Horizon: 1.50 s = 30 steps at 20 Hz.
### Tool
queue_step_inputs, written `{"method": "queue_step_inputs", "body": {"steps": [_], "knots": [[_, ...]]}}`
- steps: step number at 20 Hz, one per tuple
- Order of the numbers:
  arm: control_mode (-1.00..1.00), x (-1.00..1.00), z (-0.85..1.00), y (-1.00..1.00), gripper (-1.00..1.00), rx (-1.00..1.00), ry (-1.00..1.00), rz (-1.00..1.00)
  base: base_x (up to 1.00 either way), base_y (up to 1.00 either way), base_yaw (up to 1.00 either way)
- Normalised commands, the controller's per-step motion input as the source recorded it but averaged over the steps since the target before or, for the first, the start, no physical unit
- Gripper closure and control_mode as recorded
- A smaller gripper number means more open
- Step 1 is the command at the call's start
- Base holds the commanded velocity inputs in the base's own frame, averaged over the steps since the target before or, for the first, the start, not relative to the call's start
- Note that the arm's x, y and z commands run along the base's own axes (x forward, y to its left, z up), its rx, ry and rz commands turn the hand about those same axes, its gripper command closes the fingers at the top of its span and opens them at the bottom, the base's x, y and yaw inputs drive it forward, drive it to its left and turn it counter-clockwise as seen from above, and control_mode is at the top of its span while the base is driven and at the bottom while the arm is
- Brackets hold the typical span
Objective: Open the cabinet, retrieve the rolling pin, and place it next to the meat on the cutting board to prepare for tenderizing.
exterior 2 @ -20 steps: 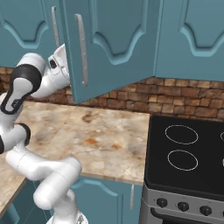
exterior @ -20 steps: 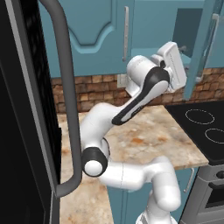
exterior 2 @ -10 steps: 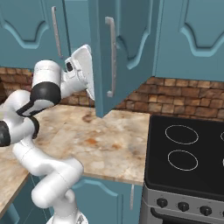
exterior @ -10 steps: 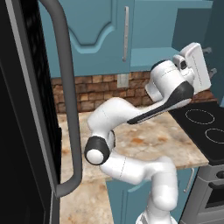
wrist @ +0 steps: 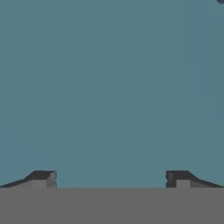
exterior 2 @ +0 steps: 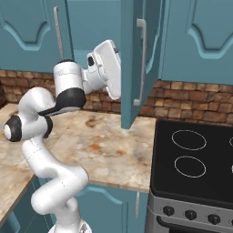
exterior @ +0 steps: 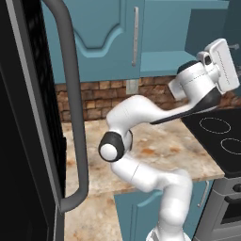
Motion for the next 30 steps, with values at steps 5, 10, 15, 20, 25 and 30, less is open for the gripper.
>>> {"method": "queue_step_inputs", "body": {"steps": [5, 10, 15, 20, 25, 30], "knots": [[-1.00, 0.28, 0.00, -0.52, -1.00, 0.00, 0.09, 0.00, 0.00, 0.00, 0.00], [-1.00, 0.25, 0.00, -0.55, -1.00, 0.00, 0.08, 0.00, 0.00, 0.00, 0.00], [-1.00, 0.14, -0.02, -0.56, -1.00, 0.01, 0.04, 0.00, 0.00, 0.00, 0.00], [-1.00, -0.49, 0.00, -0.09, -1.00, 0.00, -0.03, 0.03, 0.00, 0.00, 0.00], [-1.00, -0.57, 0.07, 0.19, -1.00, 0.00, -0.09, 0.04, 0.00, 0.00, 0.00], [-1.00, -0.41, 0.21, 0.40, -1.00, 0.01, -0.13, 0.04, 0.00, 0.00, 0.00]]}}
